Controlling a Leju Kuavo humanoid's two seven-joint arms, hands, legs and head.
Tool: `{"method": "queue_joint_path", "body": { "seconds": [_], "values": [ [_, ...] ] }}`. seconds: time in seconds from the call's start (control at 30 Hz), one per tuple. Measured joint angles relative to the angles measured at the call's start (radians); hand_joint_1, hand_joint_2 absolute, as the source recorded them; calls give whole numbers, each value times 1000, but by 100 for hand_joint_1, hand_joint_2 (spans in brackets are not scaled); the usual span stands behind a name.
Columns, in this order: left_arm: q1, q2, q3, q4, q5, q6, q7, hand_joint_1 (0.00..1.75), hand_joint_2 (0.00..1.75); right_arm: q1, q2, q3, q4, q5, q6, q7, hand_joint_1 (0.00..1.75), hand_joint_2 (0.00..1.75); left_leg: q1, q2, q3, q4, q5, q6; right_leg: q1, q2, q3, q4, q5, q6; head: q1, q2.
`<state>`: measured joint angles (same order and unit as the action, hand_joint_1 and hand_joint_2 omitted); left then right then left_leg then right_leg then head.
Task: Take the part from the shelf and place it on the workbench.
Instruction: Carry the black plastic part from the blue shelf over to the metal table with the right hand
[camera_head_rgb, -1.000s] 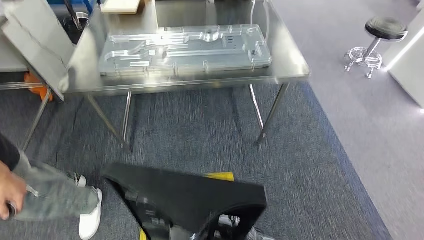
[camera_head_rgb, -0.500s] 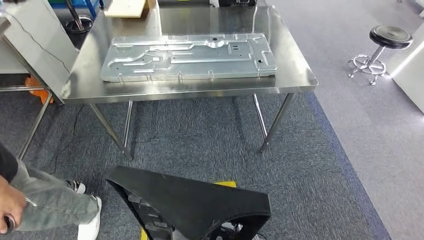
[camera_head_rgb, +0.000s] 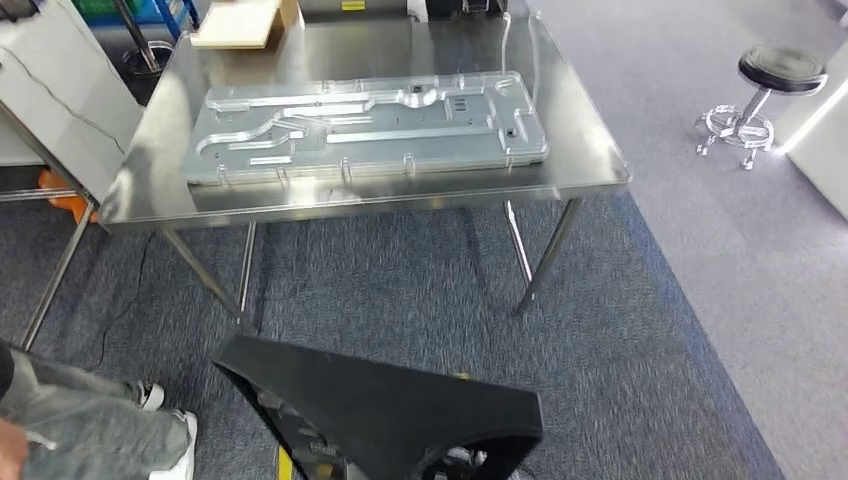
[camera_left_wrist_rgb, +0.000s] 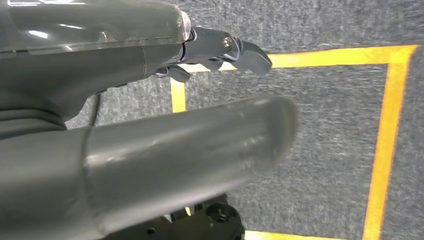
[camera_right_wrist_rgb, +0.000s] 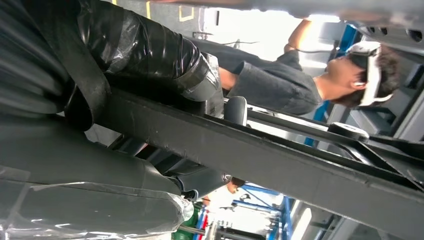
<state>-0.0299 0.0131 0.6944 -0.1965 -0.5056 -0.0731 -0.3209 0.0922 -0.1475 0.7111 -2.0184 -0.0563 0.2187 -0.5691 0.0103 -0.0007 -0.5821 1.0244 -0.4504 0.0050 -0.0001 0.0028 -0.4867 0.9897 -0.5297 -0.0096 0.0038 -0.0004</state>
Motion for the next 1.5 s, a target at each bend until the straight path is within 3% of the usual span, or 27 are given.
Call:
{"method": "queue_joint_path", "body": {
  "seconds": [0.1, 0.13, 0.17, 0.23, 0.27, 0.3, 0.33, 0.4, 0.43, 0.47, 0.53, 0.63, 0.7, 0.77, 0.8, 0.83, 0.93, 0.97, 1.1, 1.17, 1.2, 1.27, 1.3, 1.33, 1.37, 1.43, 1.5],
  "values": [
    [-3, 0, 3, 0, -2, 0, -2, 0, 0, -7, -1, 0, 1, -9, 9, 9, 173, 175, 3, -2, 8, -15, -7, 17, 1, -1, 3, 1, -10, 15, 0, 0],
    [-3, -1, 4, 0, -4, 0, -2, 0, 0, -10, -1, 0, 1, -11, 13, 11, 173, 175, 6, -3, 13, -19, -9, 23, 0, -1, -7, 24, -23, 20, 0, 0],
    [-4, -1, 5, 0, -5, 0, -2, 0, 0, -12, -1, 0, 2, -13, 16, 12, 173, 175, 8, -3, 19, -23, -11, 29, -1, -2, -30, 71, -44, 25, 0, 0],
    [-6, -1, 7, 0, -7, -1, -3, 0, 0, -15, -1, 0, 5, -16, 18, 13, 173, 175, 8, -2, 28, -23, -20, 37, -6, -2, -114, 213, -95, 32, 0, 0],
    [-6, -1, 8, 0, -7, -1, -3, 0, 0, -15, -1, 0, 7, -17, 18, 13, 173, 175, 8, -3, 33, -23, -25, 37, -9, -2, -157, 274, -106, 35, 0, 0],
    [-5, -1, 10, 0, -7, -1, -3, 0, 0, -15, -2, 0, 9, -18, 18, 13, 173, 175, 7, -3, 40, -23, -31, 37, -11, -2, -186, 303, -97, 36, 0, 0],
    [-5, -1, 11, 0, -7, -1, -3, 0, 0, -15, -2, 0, 10, -18, 18, 14, 173, 175, 8, -5, 49, -23, -38, 35, -13, -2, -194, 289, -65, 36, 0, 0],
    [-5, -1, 13, 0, -7, -2, -3, 0, 0, -16, -2, 0, 12, -18, 18, 14, 173, 175, 8, -7, 72, -24, -54, 29, -13, -2, -159, 167, 34, 31, 0, 0],
    [-5, -1, 14, 0, -7, -2, -3, 0, 0, -17, -2, -1, 12, -18, 18, 14, 173, 175, 7, -9, 81, -24, -63, 24, -11, -2, -135, 104, 68, 26, 0, 0],
    [-6, -2, 14, 0, -7, -3, -3, 0, 0, -18, -3, -1, 13, -19, 18, 14, 173, 175, 6, -9, 86, -25, -69, 19, -8, -3, -118, 61, 83, 21, 0, 0],
    [-9, -2, 15, 0, -7, -3, -3, 0, 0, -19, -3, -2, 14, -19, 18, 14, 173, 175, 4, -9, 92, -32, -76, 7, -2, -1, -105, 35, 75, 12, 0, 0],
    [-12, -2, 15, 0, -7, -4, -4, 0, 0, -20, -3, -2, 14, -20, 18, 14, 173, 175, 5, -5, 99, -23, -92, -7, -8, 1, -86, 12, 71, -4, -1, 0],
    [-13, -2, 15, 0, -7, -4, -4, 0, 0, -21, -2, -2, 14, -20, 18, 14, 173, 175, 8, -4, 54, 74, -137, -12, -10, -2, -71, 0, 67, -16, -1, 0],
    [-11, -2, 15, 0, -7, -4, -4, 0, 0, -21, -2, -2, 15, -21, 18, 14, 173, 175, 9, -4, -32, 214, -182, -16, -8, -4, -61, 0, 57, -22, -1, 0],
    [-9, -2, 15, 0, -8, -4, -4, 0, 0, -21, -2, -2, 16, -21, 19, 14, 173, 175, 9, -4, -64, 254, -181, -18, -7, -3, -55, 1, 51, -23, -1, 0],
    [-7, -2, 15, 0, -8, -4, -4, 0, 0, -21, -2, -2, 16, -22, 21, 14, 173, 175, 9, -4, -79, 255, -157, -18, -6, -2, -47, 2, 44, -23, -1, 0],
    [-5, -2, 15, 0, -10, -4, -5, 0, 0, -21, -2, -3, 17, -27, 31, 14, 173, 175, 8, -3, -34, 92, -26, -12, -5, -1, -16, 5, 18, -16, -1, 0],
    [-5, -2, 16, 0, -10, -4, -5, 0, 0, -21, -2, -4, 18, -29, 33, 15, 173, 175, 5, -3, -15, 39, -3, -8, -3, -1, -11, 6, 11, -11, -1, 0],
    [-5, -2, 18, 0, -17, -2, -3, 0, 0, -16, -2, -10, 19, -31, 34, 17, 173, 175, 2, -3, 7, -14, -6, 11, -1, 0, -6, 0, 0, 9, -1, 0],
    [-4, -4, 19, 0, -19, 0, -3, 0, 0, -11, -4, -16, 17, -31, 34, 15, 173, 175, 8, -3, 18, -23, -10, 23, -2, -2, -18, 36, -22, 20, -1, 0],
    [-5, -6, 19, 0, -20, 0, -3, 0, 0, -8, -5, -19, 15, -31, 34, 14, 173, 175, 10, -3, 25, -26, -13, 28, -3, -2, -43, 86, -43, 25, -1, 0],
    [-6, -8, 19, 0, -22, 0, -3, 0, 0, 3, -10, -27, 15, -31, 35, 12, 173, 175, 9, -3, 34, -26, -23, 35, -6, -2, -127, 224, -89, 31, -1, 0],
    [-6, -9, 19, 0, -22, 0, -3, 0, 0, 8, -13, -30, 15, -31, 37, 13, 173, 175, 8, -3, 40, -26, -28, 36, -8, -2, -166, 277, -96, 33, 0, 0],
    [-6, -10, 20, 0, -22, 0, -3, 0, 0, 11, -15, -32, 16, -31, 39, 14, 173, 175, 8, -4, 48, -26, -35, 35, -9, -2, -190, 296, -82, 34, -1, 0],
    [-5, -10, 21, 0, -22, 0, -3, 0, 0, 11, -15, -33, 17, -32, 42, 15, 173, 175, 8, -4, 58, -26, -42, 33, -9, -2, -194, 275, -47, 32, 0, 0],
    [-5, -10, 23, 0, -22, -3, -3, 0, 0, 10, -16, -33, 19, -33, 47, 19, 173, 175, 8, -6, 81, -27, -58, 28, -8, -2, -154, 152, 46, 23, 0, 0],
    [-8, -11, 24, 0, -21, -6, -3, 0, 0, 9, -15, -33, 21, -33, 48, 24, 173, 175, 7, -8, 95, -29, -73, 19, 0, -2, -113, 54, 85, 10, 0, 0]
  ]
}}
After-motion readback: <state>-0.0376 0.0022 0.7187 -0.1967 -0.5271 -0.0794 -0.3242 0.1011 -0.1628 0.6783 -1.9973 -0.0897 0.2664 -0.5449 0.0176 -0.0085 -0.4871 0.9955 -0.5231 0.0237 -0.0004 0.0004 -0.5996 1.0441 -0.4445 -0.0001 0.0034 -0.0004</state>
